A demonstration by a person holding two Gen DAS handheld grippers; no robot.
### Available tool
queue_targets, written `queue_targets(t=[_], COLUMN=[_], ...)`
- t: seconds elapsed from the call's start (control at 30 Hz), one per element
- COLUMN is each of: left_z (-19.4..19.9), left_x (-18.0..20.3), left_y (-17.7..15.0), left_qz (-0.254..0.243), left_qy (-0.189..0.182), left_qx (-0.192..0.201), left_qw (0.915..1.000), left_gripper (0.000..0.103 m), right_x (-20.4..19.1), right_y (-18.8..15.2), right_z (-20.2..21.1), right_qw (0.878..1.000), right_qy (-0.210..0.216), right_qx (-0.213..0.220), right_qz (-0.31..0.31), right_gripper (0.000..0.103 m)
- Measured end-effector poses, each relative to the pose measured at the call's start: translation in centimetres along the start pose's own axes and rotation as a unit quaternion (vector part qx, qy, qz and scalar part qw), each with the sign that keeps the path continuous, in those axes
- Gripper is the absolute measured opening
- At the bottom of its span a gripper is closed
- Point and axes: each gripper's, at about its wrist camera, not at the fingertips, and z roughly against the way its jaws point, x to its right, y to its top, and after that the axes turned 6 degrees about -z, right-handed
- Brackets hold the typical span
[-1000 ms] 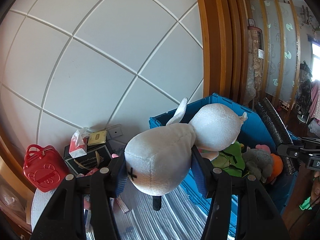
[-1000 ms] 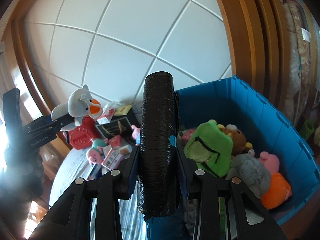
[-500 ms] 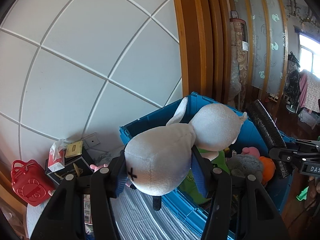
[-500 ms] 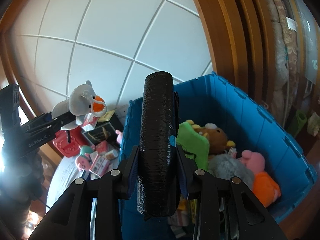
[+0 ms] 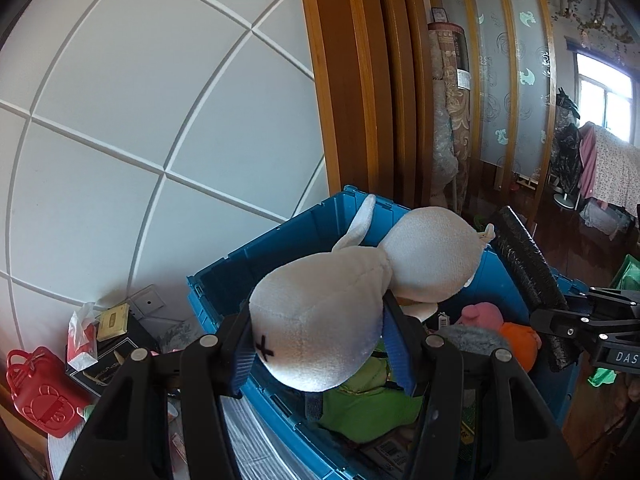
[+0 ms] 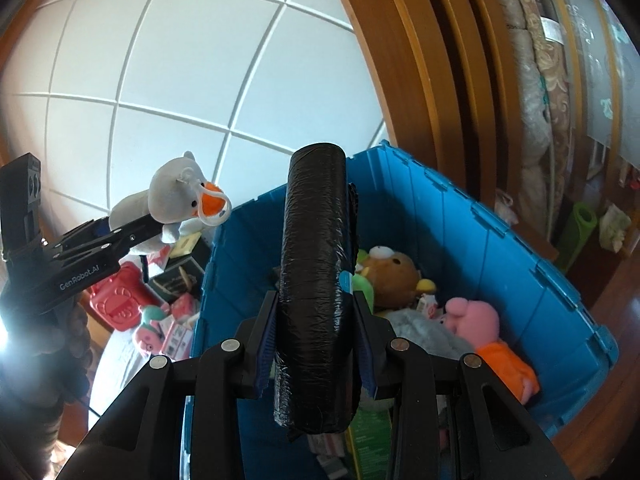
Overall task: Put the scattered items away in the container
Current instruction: 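Lift the white goose and black roll and carry both over the blue crate, then open both grippers to drop the goose and black roll into the crate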
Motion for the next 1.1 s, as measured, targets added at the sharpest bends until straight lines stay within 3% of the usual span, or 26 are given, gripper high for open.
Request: queue_targets(t=[0.3, 0.4, 0.43, 0.47, 0.5, 0.53, 0.77, 1.1], left_z=[-1.1, -0.5, -0.3, -0.1, -0.2, -0.1, 1.2, 4.2], left_x=[1.4, 1.4, 1.2, 0.9, 0.8, 0.6, -0.3, -2.0], left_y=[1.7, 2.3, 2.5, 2.6, 2.7, 2.7, 1.3, -2.4], left_qz=[-0.014, -0.006, 0.002, 0.009, 0.012, 0.012, 0.012, 0.033], left_qy=[-0.007, -0.008, -0.001, 0.012, 0.022, 0.028, 0.066, 0.074], left_qx=[0.002, 0.017, 0.021, 0.022, 0.015, 0.009, -0.001, -0.016], left_qw=[0.9999, 0.9998, 0.9998, 0.9997, 0.9996, 0.9995, 0.9977, 0.9966], left_gripper=[0.055, 0.061, 0.068, 0.072, 0.091, 0.103, 0.103, 0.103], right_x=[1.9, 1.9, 1.8, 1.7, 1.6, 1.5, 0.9, -3.1], right_y=[0.3, 0.6, 0.8, 1.0, 1.2, 1.3, 0.9, -1.0], right_z=[-0.6, -0.1, 0.2, 0.3, 0.5, 0.8, 0.8, 1.4], right_qw=[1.0, 1.0, 0.999, 0.999, 0.999, 0.999, 0.999, 0.999], right_qy=[-0.013, -0.019, -0.02, -0.017, -0.012, -0.009, 0.005, 0.017], right_qx=[0.001, 0.02, 0.029, 0.034, 0.04, 0.046, 0.039, 0.028], right_qz=[-0.011, -0.01, -0.009, -0.009, -0.009, -0.007, -0.008, 0.02], right_gripper=[0.034, 0.038, 0.045, 0.082, 0.1, 0.101, 0.102, 0.102])
